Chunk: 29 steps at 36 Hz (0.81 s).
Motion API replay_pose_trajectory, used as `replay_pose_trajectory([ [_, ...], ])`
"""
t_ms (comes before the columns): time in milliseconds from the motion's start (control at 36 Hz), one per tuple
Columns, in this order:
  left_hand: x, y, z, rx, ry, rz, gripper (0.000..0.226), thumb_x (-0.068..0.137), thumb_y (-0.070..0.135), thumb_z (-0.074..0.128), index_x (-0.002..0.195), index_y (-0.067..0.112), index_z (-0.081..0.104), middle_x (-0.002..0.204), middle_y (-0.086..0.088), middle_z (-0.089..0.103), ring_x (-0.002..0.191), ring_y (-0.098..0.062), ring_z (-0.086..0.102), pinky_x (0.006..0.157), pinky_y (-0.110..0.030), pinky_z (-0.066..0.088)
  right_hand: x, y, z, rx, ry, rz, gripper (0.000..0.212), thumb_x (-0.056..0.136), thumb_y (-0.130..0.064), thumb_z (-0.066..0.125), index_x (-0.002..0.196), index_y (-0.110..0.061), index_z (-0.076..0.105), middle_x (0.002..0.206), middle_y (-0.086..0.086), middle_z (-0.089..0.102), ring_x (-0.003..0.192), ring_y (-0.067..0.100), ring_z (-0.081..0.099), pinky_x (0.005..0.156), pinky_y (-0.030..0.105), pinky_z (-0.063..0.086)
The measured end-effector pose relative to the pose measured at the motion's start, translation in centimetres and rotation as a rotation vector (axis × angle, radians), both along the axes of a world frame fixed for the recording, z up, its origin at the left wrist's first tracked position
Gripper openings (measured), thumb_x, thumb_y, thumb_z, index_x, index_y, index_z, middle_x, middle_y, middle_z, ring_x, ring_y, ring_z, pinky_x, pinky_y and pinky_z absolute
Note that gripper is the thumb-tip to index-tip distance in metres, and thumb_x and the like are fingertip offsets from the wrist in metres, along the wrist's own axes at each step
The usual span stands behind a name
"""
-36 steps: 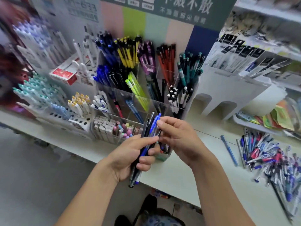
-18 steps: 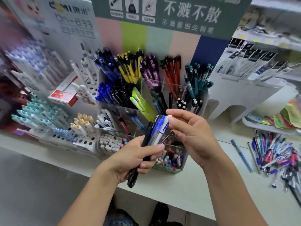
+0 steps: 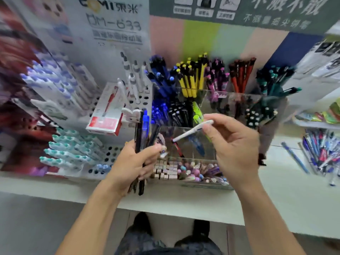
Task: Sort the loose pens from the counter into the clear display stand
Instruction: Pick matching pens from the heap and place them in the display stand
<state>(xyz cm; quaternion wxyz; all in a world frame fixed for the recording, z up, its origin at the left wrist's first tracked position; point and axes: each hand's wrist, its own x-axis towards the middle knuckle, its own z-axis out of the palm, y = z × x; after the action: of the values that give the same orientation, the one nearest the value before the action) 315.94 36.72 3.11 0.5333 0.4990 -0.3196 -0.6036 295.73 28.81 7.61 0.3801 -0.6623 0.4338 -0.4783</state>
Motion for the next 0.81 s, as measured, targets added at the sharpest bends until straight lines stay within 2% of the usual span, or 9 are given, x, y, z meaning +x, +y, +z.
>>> replay_pose_trajectory([
  [83, 0.7, 0.5, -0.6, 0.038, 0.068, -0.015, 0.006, 0.084, 0.022, 0.065, 0.081, 0.023, 0.06, 0.058, 0.0, 0.032, 0.036, -0.01, 0.025, 0.036, -0.017, 0.026, 3.0, 0.9, -2.9, -0.169, 0.259, 0.021, 0.018, 0.089, -0.005, 0.075, 0.106, -0.012, 0.078, 0.099, -0.004, 0.074, 0.094, 0.006, 0.068, 0.087, 0.019, 0.052],
  [167, 0.8, 1.0, -0.7, 0.078, 0.099, -0.011, 0.011, 0.095, 0.011, 0.058, 0.092, 0.021, 0.06, 0.06, 0.0, 0.033, 0.038, -0.01, 0.024, 0.037, -0.017, 0.024, 4.7, 0.7, -5.4, -0.204, 0.415, 0.058, 0.018, 0.088, -0.003, 0.075, 0.105, -0.007, 0.078, 0.096, 0.001, 0.073, 0.09, 0.006, 0.065, 0.086, 0.011, 0.048],
  [250, 1.0, 1.4, -0.7, 0.125, -0.015, 0.006, 0.01, 0.103, 0.008, 0.051, 0.1, 0.017, 0.055, 0.06, 0.001, 0.036, 0.041, -0.011, 0.023, 0.039, -0.02, 0.019, 5.4, 0.4, -7.5, -0.143, 0.522, 0.072, 0.016, 0.087, -0.004, 0.075, 0.102, -0.009, 0.079, 0.091, 0.004, 0.073, 0.083, 0.018, 0.068, 0.081, 0.031, 0.056],
  [306, 1.2, 1.5, -0.9, 0.148, -0.08, 0.003, 0.006, 0.102, 0.01, 0.053, 0.101, 0.016, 0.054, 0.062, 0.002, 0.042, 0.042, -0.011, 0.023, 0.04, -0.021, 0.017, 5.8, 0.6, -8.3, -0.094, 0.569, 0.093, 0.016, 0.089, -0.009, 0.073, 0.105, -0.01, 0.078, 0.09, 0.006, 0.07, 0.082, 0.021, 0.066, 0.078, 0.035, 0.054],
  [444, 0.8, 1.5, -0.4, 0.193, 0.143, 0.033, 0.012, 0.099, 0.005, 0.047, 0.103, 0.011, 0.057, 0.067, -0.002, 0.049, 0.04, -0.01, 0.025, 0.037, -0.019, 0.017, 6.2, 1.3, -7.9, 0.017, 0.635, 0.202, 0.026, 0.1, -0.016, 0.059, 0.123, -0.014, 0.071, 0.105, 0.001, 0.061, 0.097, 0.015, 0.057, 0.081, 0.007, 0.034],
  [528, 0.6, 1.6, -0.3, 0.154, 0.319, -0.004, 0.023, 0.085, 0.012, 0.057, 0.108, 0.008, 0.054, 0.069, -0.007, 0.044, 0.039, -0.009, 0.026, 0.035, -0.017, 0.019, 5.8, 1.5, -7.4, 0.161, 0.548, 0.252, 0.038, 0.091, -0.017, 0.071, 0.129, -0.016, 0.067, 0.11, -0.005, 0.057, 0.092, 0.001, 0.057, 0.083, -0.001, 0.037],
  [611, 0.6, 1.7, 0.1, 0.114, 0.381, -0.071, 0.035, 0.077, 0.019, 0.064, 0.108, 0.005, 0.055, 0.071, -0.009, 0.041, 0.039, -0.008, 0.027, 0.033, -0.016, 0.023, 5.8, 1.4, -7.6, 0.259, 0.401, 0.26, 0.048, 0.083, -0.006, 0.079, 0.129, -0.014, 0.065, 0.115, 0.002, 0.059, 0.101, 0.008, 0.069, 0.088, 0.018, 0.057],
  [722, 0.1, 1.5, 1.0, 0.093, 0.445, -0.088, 0.028, 0.097, 0.015, 0.052, 0.12, 0.005, 0.064, 0.074, -0.006, 0.047, 0.04, -0.006, 0.028, 0.034, -0.015, 0.022, 5.3, 0.5, -5.7, 0.248, 0.474, 0.187, 0.034, 0.091, -0.011, 0.072, 0.123, -0.018, 0.067, 0.117, 0.0, 0.068, 0.095, 0.008, 0.07, 0.084, 0.029, 0.06],
  [806, -0.8, 0.9, 1.7, 0.121, 0.403, -0.144, 0.034, 0.095, 0.022, 0.052, 0.122, 0.004, 0.063, 0.071, -0.005, 0.05, 0.04, -0.006, 0.03, 0.033, -0.015, 0.024, 3.5, -0.2, -1.9, 0.217, 0.408, 0.167, 0.012, 0.097, -0.018, 0.066, 0.105, -0.019, 0.075, 0.093, -0.004, 0.075, 0.078, 0.012, 0.071, 0.072, 0.034, 0.06],
])
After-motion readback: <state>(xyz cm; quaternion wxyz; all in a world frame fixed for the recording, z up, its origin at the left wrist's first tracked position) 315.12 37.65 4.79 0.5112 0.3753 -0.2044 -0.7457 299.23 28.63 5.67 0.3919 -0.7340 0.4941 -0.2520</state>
